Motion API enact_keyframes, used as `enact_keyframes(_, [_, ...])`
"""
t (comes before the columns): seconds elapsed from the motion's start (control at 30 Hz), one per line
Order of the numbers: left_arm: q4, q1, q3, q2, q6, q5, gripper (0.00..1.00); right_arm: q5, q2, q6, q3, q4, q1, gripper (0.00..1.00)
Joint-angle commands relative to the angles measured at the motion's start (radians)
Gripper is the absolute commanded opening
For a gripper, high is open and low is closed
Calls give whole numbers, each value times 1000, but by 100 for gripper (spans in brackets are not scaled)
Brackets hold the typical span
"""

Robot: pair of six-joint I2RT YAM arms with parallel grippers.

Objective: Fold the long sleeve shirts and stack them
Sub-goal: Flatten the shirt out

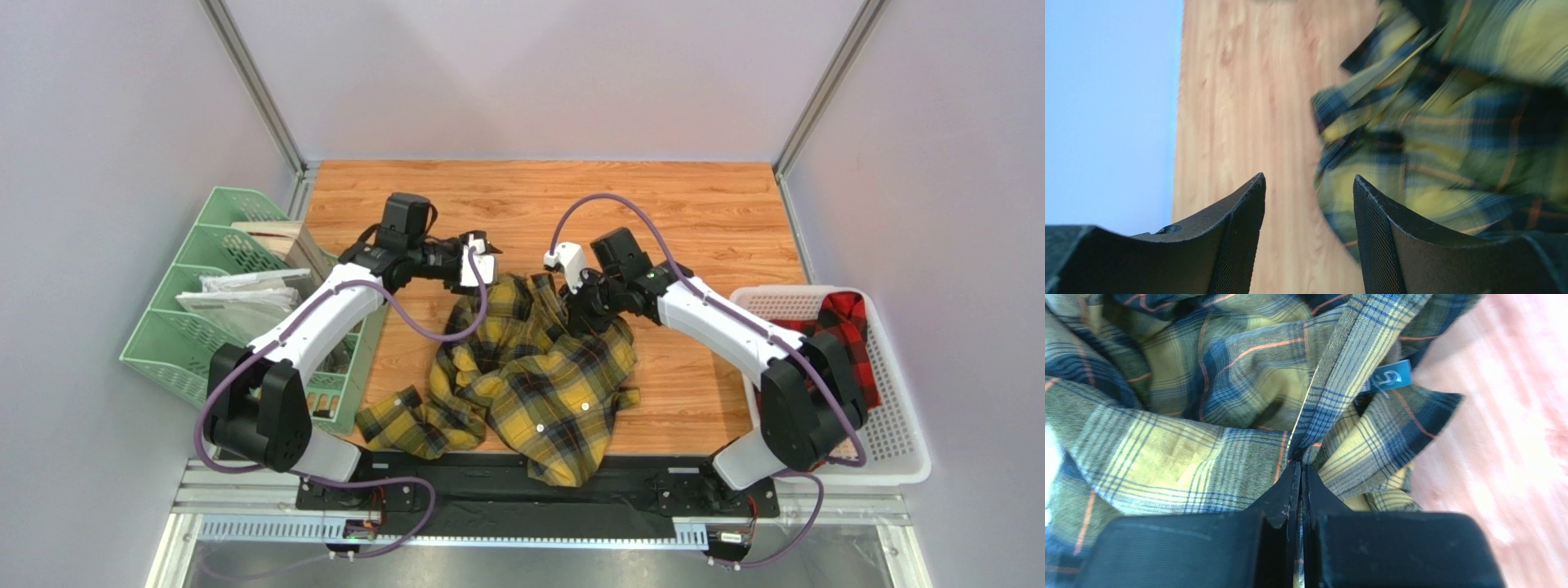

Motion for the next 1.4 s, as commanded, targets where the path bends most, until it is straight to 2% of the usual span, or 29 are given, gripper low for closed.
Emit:
enact_keyframes(0.0, [-243,-14,146,106,-93,198,61,213,-113,18,-65,162,48,0])
enact_keyframes(0.1, [-276,-16,260,206,-185,229,59,334,-150,21,-104,210,57,0])
enact_keyframes(0.17, [-243,-25,282,245,-253,216,57,399,-191,26,-127,257,57,0])
enact_keyframes(0.2, [-215,-30,284,254,-336,198,57,417,-208,35,-131,273,57,0])
enact_keyframes(0.23, [-148,-45,277,260,-377,165,56,497,-236,40,-136,302,57,0])
enact_keyframes(0.33, [-45,-74,256,291,-502,31,57,586,-277,63,-159,357,57,0])
enact_keyframes(0.4, [-40,-85,292,343,-564,-53,57,643,-313,74,-177,385,57,0])
enact_keyframes(0.67, [-221,-96,539,570,-843,-196,60,684,-357,89,-206,429,55,0])
enact_keyframes(0.7, [-297,-97,569,593,-856,-204,44,695,-366,83,-216,426,57,0])
enact_keyframes(0.77, [-388,-94,648,660,-901,-257,24,710,-385,52,-239,428,69,0])
enact_keyframes(0.8, [-451,-82,661,676,-925,-276,9,724,-409,34,-274,429,75,0])
enact_keyframes(0.83, [-474,-71,667,688,-945,-285,1,732,-421,22,-297,428,93,0])
enact_keyframes(0.97, [-510,-19,618,697,-991,-339,0,706,-475,0,-383,373,129,0])
enact_keyframes(1.03, [-501,-11,592,673,-965,-339,0,590,-486,3,-390,291,135,0])
enact_keyframes(1.07, [-470,-8,560,659,-953,-310,0,536,-483,-3,-384,258,135,4])
enact_keyframes(1.1, [-456,-7,544,639,-921,-278,0,476,-475,3,-375,189,134,11])
enact_keyframes(1.13, [-442,-7,515,590,-896,-232,5,470,-454,5,-342,155,129,19])
enact_keyframes(1.17, [-430,4,505,560,-874,-212,17,442,-443,5,-316,74,118,23])
enact_keyframes(1.2, [-430,18,494,527,-853,-175,23,430,-428,-4,-285,32,71,28])
enact_keyframes(1.23, [-428,36,475,468,-853,-154,31,375,-400,-11,-207,-3,34,45])
enact_keyframes(1.3, [-477,99,469,426,-856,-129,52,254,-362,-41,-121,-52,-90,64])
enact_keyframes(1.33, [-508,119,462,399,-845,-111,61,225,-336,-49,-76,-54,-124,79])
enact_keyframes(1.37, [-578,145,457,389,-836,-112,79,162,-257,-63,32,-63,-150,82])
